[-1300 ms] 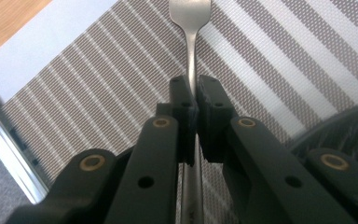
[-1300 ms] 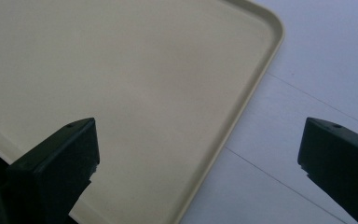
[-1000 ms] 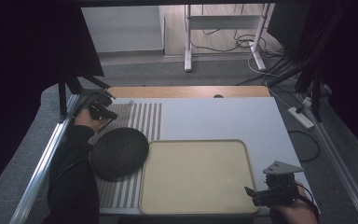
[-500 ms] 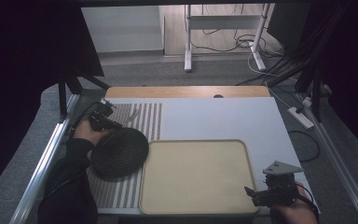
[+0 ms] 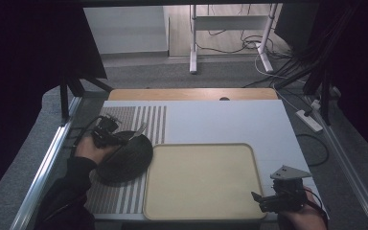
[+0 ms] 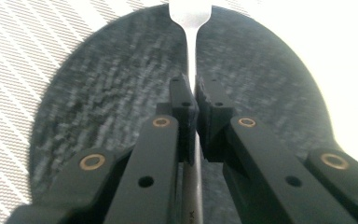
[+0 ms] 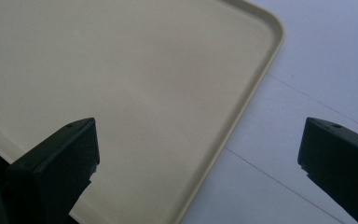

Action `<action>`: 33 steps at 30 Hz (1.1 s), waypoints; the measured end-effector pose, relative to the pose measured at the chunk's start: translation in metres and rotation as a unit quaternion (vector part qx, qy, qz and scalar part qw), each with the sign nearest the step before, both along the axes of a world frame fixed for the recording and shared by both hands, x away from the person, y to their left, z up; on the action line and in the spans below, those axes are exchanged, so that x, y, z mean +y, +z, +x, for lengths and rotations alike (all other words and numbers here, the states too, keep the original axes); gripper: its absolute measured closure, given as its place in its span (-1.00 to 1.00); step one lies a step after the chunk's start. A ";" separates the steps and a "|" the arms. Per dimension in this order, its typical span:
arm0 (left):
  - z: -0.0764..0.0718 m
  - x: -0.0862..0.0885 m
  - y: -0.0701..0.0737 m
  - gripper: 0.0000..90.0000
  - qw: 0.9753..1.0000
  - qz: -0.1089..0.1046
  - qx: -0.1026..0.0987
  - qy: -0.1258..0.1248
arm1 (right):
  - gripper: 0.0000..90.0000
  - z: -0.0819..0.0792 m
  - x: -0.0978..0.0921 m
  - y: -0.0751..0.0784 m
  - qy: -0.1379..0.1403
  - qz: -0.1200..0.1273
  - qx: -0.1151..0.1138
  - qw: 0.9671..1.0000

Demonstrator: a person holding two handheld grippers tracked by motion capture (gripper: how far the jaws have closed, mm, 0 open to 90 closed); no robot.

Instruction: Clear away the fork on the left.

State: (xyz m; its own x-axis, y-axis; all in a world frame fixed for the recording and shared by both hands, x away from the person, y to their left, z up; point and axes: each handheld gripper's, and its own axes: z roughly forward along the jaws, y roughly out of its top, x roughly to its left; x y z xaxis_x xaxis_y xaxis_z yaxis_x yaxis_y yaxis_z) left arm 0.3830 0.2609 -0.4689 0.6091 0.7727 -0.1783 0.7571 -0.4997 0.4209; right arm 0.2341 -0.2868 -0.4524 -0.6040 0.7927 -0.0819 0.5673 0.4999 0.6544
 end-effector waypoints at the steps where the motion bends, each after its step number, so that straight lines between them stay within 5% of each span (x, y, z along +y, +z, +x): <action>1: -0.004 -0.002 0.001 0.89 1.000 -0.002 -0.002 -0.002 | -1.00 0.000 0.000 0.000 0.000 0.000 0.000 1.000; 17: -0.049 -0.023 -0.001 0.89 1.000 -0.021 0.013 -0.001 | -1.00 -0.001 0.001 0.000 0.002 -0.001 -0.002 1.000; 33: -0.062 -0.074 -0.005 0.89 0.998 -0.032 0.031 -0.032 | -1.00 -0.001 0.000 0.001 0.002 0.001 -0.002 1.000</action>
State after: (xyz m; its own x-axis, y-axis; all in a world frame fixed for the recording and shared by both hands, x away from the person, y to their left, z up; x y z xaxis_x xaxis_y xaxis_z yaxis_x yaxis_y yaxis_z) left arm 0.3212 0.1870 -0.4740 0.6426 0.7187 -0.2657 0.7505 -0.5205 0.4072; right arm 0.2334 -0.2868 -0.4518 -0.6073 0.7902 -0.0823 0.5623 0.5006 0.6581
